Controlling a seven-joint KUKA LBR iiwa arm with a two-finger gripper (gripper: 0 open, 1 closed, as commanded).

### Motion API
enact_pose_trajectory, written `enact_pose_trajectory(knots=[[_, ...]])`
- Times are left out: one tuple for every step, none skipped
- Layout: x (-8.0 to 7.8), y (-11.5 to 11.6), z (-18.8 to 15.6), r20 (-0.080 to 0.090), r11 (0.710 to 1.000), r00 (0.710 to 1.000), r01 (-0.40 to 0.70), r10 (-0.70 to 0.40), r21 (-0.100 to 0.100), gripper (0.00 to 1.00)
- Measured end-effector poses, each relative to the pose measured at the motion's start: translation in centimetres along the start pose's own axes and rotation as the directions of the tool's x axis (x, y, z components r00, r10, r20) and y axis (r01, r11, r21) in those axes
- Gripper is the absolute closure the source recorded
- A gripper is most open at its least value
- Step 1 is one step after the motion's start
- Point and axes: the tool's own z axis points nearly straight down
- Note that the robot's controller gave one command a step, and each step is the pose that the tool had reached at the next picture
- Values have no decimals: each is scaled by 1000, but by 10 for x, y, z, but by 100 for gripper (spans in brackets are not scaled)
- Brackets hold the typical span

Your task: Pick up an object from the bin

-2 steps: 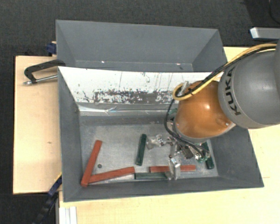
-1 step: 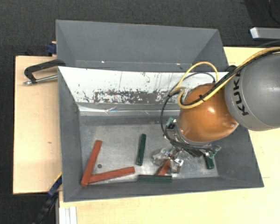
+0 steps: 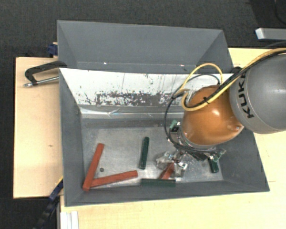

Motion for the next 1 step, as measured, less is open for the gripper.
enact_pose_trajectory(knots=[[-9,5,-170,5,1000,1000,-22,22,4,100]])
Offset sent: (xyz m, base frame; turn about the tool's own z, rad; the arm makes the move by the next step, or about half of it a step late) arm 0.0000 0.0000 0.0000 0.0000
